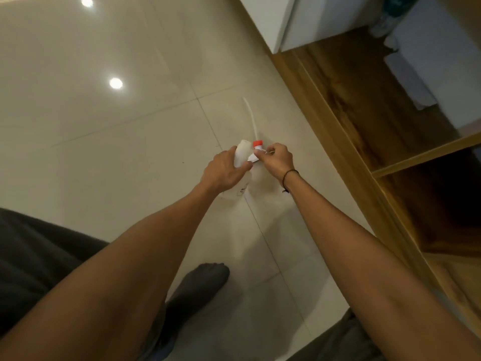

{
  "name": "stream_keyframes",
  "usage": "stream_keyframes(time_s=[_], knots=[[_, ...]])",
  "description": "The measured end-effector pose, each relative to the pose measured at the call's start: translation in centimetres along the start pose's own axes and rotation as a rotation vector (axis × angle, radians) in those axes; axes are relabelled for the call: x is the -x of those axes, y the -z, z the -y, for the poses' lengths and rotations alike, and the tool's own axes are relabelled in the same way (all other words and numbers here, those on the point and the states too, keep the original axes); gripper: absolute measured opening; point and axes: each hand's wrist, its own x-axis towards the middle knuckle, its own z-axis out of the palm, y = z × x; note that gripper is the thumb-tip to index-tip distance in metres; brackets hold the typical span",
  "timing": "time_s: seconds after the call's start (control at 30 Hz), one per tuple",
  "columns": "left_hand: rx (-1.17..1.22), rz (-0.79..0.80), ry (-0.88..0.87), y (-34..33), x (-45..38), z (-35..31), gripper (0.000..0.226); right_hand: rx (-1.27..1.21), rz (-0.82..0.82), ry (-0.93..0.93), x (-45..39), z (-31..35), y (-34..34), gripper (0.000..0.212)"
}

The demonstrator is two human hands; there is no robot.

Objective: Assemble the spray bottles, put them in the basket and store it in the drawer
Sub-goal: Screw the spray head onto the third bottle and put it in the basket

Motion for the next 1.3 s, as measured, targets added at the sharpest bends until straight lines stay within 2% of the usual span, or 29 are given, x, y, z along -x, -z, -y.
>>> stream_keyframes(time_s=[0.2, 0.37, 0.57, 0.67, 0.83, 1.0, 1.23, 1.3], knots=[[-0.037, -0.016, -0.003, 1.5, 0.9, 1.0, 0.048, 0.458, -0.071, -0.022, -2.5, 2.0, -4.2, 0.066], [-0.085, -0.028, -0.004, 2.0, 0.5, 1.3, 0.041, 0.597, -0.142, 0.038, -3.2, 1.4, -4.8, 0.049], [-0.105, -0.034, -0.019, 1.8, 0.0, 1.4, 0.047, 0.235, -0.051, -0.008, -1.5, -0.1, -0.1, 0.024], [-0.169, -0.008, -0.058, 1.2, -0.3, 1.5, 0.052, 0.019, -0.025, 0.015, 1.0, -2.5, 3.3, 0.024], [-0.260, 0.028, -0.151, -1.1, -0.6, 0.3, 0.051, -0.072, -0.023, 0.062, 4.3, -6.1, 9.5, 0.020], [-0.242, 0.064, -0.228, -4.0, -1.2, -3.8, 0.052, -0.194, -0.117, 0.058, 5.3, -7.7, 14.0, 0.031], [-0.251, 0.103, -0.380, -7.5, -1.5, -9.1, 0.042, -0.826, -0.375, -0.026, 7.7, -8.5, 18.9, 0.024], [-0.242, 0.099, -0.403, -8.6, -1.5, -9.7, 0.042, -0.972, -0.402, -0.035, 8.5, -8.9, 20.2, 0.025]])
